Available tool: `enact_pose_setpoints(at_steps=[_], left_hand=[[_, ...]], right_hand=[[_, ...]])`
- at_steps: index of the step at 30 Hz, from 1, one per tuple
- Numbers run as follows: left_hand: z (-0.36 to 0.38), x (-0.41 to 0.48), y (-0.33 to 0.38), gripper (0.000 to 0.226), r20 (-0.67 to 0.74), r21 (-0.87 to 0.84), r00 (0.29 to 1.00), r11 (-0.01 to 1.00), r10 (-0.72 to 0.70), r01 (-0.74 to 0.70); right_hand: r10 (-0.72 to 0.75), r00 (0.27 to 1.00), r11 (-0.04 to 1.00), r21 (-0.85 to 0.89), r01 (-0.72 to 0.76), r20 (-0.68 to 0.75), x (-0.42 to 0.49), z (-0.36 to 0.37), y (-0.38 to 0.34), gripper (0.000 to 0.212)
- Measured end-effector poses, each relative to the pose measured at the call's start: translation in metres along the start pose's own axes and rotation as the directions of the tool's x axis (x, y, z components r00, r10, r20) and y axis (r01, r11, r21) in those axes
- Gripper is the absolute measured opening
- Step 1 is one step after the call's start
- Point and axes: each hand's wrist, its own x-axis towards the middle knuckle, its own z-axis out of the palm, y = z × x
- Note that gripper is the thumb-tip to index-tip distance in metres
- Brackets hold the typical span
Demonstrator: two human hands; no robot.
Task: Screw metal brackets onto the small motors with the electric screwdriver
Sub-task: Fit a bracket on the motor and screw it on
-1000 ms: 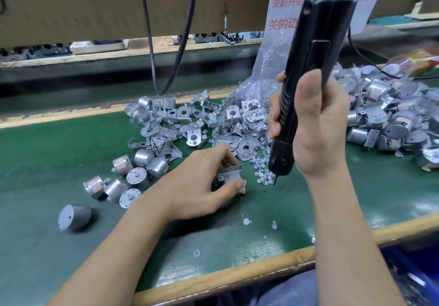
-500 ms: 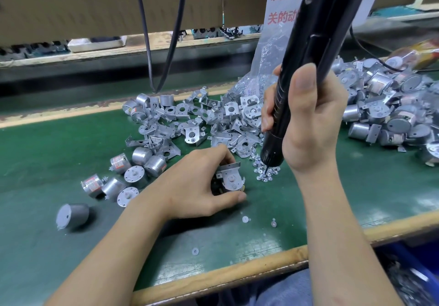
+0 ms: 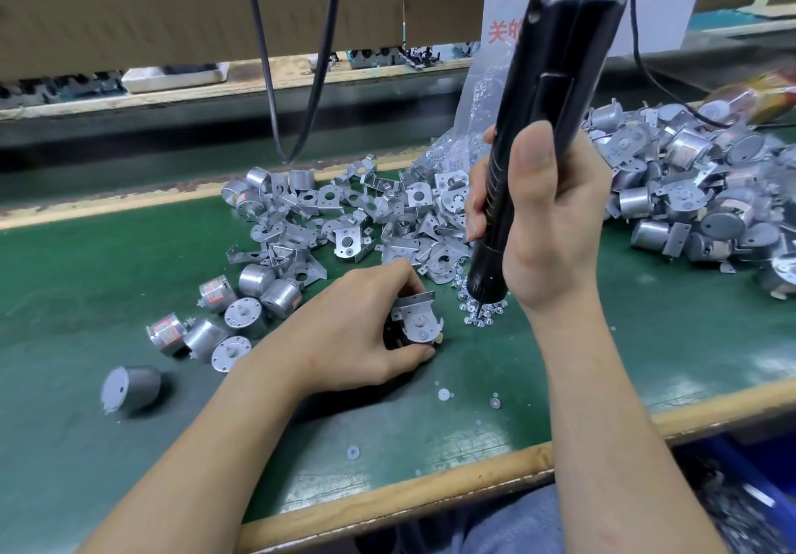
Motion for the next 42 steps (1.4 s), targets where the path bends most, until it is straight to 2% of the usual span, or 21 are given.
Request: enact_pose_setpoints(at_steps=[20, 30, 35, 39, 42], left_hand=[[-0.001, 0.000, 0.003, 0.042, 0.013, -0.007, 1.000, 1.000, -0.022, 0.023], [-0.002, 0.002, 0.009, 0.040, -0.065, -0.045, 0.997, 0.998, 0.051, -0.054], [0.002, 0.004, 0.012, 0.041, -0.027, -0.081, 0.998, 0.995, 0.050, -0.052], [0.001, 0.004, 0.014, 0.042, -0.017, -0.081, 0.999, 0.995, 0.051, -0.052], [0.000, 0.004, 0.014, 0.042, -0.009, -0.084, 0.999, 0.995, 0.047, -0.047]], right_hand=[[0.048, 0.999, 0.999, -0.015, -0.048, 0.012, -0.002, 0.001, 0.002, 0.064], [-0.027, 0.999, 0.999, -0.024, 0.028, 0.030, 0.000, 0.005, -0.017, 0.071], [-0.091, 0.995, 0.995, 0.033, 0.090, 0.041, 0.002, 0.011, -0.028, 0.073], [-0.088, 0.995, 0.996, 0.030, 0.086, 0.047, 0.001, 0.016, -0.029, 0.081], [-0.079, 0.995, 0.997, 0.029, 0.078, 0.054, 0.000, 0.018, -0.028, 0.077]])
